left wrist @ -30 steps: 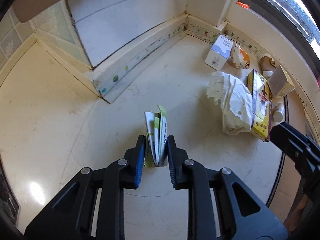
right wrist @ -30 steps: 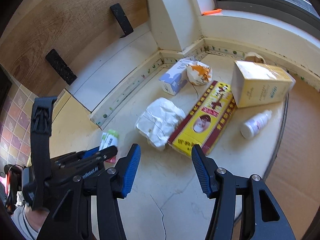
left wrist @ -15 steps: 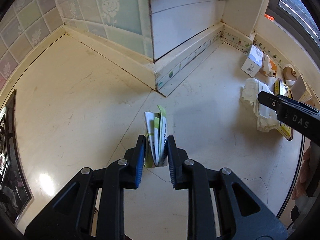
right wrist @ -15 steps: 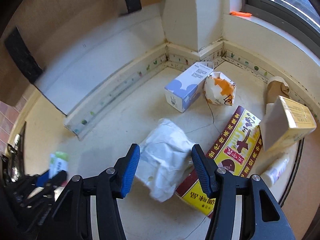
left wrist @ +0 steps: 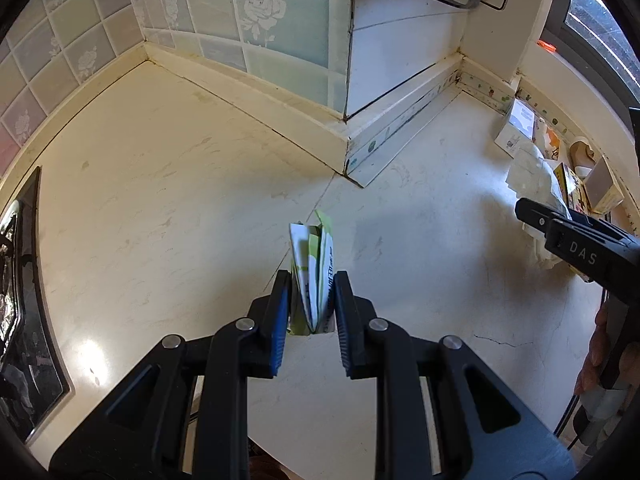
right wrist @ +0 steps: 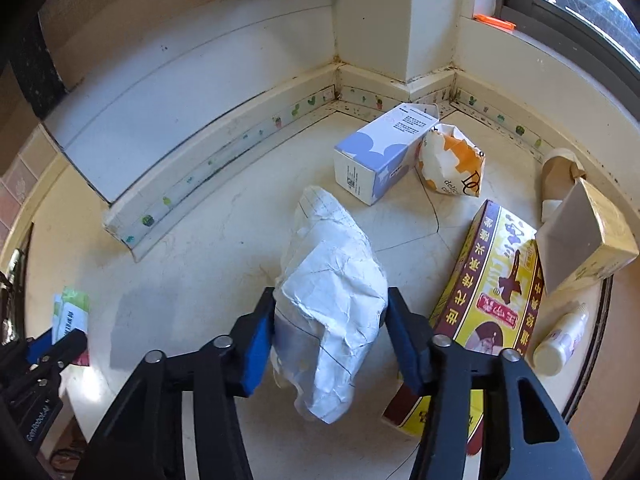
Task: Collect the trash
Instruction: 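Grasp the green snack wrapper with the left tool while the right tool grasps the white tissue, then carry the wrapper and tissue down over the floor bin with both tools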
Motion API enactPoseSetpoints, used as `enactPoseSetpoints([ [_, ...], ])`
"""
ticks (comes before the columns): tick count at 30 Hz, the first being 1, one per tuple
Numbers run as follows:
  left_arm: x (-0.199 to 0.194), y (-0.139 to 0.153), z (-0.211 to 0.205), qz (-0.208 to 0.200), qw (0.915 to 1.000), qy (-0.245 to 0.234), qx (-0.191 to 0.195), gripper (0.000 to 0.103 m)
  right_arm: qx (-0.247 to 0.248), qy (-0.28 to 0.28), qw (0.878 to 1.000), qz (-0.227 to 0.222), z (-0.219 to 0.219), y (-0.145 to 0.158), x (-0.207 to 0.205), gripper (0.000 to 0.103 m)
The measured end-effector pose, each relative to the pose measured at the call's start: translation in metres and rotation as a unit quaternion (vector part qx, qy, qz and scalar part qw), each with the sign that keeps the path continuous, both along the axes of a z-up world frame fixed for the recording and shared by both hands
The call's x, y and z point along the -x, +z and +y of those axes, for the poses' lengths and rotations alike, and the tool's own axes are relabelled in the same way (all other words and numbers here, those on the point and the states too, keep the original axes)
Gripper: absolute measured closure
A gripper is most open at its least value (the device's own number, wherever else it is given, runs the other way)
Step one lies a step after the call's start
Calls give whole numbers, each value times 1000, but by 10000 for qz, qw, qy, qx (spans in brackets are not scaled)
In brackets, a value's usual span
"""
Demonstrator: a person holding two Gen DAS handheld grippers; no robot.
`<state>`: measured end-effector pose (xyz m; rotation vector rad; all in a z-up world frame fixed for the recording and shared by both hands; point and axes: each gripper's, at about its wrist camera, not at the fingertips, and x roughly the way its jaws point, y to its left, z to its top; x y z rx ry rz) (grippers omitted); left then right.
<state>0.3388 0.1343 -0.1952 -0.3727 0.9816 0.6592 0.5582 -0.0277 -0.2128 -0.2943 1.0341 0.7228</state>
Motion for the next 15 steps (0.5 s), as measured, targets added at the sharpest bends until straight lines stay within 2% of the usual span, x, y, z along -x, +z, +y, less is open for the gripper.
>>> enactPoseSetpoints([
  [2, 5, 2, -1, -24, 10000, -39, 19, 85, -83, 28, 9999, 53, -3, 4, 6, 60],
  [3, 8, 3, -1, -36, 10000, -67, 30, 85, -113, 46, 9999, 64, -5, 7, 11, 68],
  [9, 26, 9, -12, -130, 9987, -477, 100, 85, -291, 35, 9995, 102, -21, 26, 61, 69],
  [15, 53, 17, -36, -183, 9911, -1296, 254, 85, -496, -411, 9979, 83, -55, 50, 129, 69],
])
